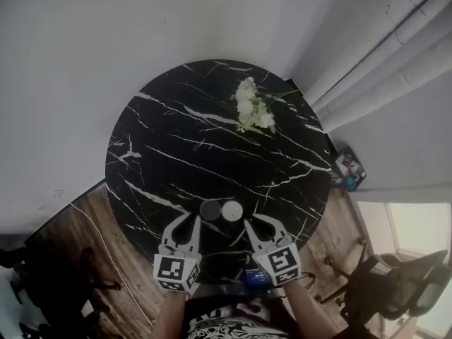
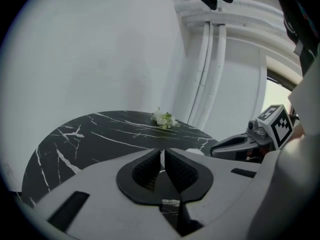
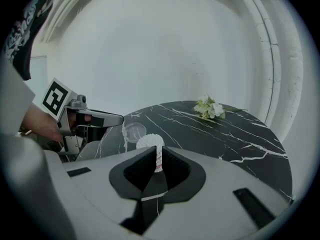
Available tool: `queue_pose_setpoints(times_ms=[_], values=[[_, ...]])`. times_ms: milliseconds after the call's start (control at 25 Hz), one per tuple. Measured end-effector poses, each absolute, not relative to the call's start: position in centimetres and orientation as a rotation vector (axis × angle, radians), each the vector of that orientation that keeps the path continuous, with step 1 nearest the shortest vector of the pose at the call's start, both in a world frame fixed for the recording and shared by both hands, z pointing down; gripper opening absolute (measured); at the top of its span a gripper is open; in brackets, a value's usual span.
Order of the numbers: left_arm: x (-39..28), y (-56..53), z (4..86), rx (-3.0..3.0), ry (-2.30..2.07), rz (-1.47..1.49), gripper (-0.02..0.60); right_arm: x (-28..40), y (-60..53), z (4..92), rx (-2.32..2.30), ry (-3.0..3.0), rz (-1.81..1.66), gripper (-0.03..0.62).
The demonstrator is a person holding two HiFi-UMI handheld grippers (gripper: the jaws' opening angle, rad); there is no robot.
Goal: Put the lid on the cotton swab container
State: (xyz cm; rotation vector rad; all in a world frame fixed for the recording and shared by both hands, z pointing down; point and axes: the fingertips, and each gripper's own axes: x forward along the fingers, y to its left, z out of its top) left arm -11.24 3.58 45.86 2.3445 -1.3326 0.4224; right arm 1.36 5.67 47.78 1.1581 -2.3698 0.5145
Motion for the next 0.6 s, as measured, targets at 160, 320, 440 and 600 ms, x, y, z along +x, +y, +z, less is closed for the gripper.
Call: queue_pose_setpoints(times_ms=[160,320,440,600], values=[[-10.9,3.5,46.2,2.328,-1.302,0.396,0.071,1.2,5.5,47.9,1.15,-2.377,0.531,0.021],[-10.6,3.6,47.0,2.302,-1.272,0.398,0.118,1.0,5.5,48.2,1.133,-2.381,0.542,0.021],[-10.4,3.6,47.5,2.285,-1.257,0.396,0.126,0.9,5.4,48.3,1.125,-2.388,0.541,0.02],[-10.0,3.5,47.9,2.272,-1.245,0.4,0.133,0.8,5.3,48.5,1.116,-2.396,0.552,0.021]])
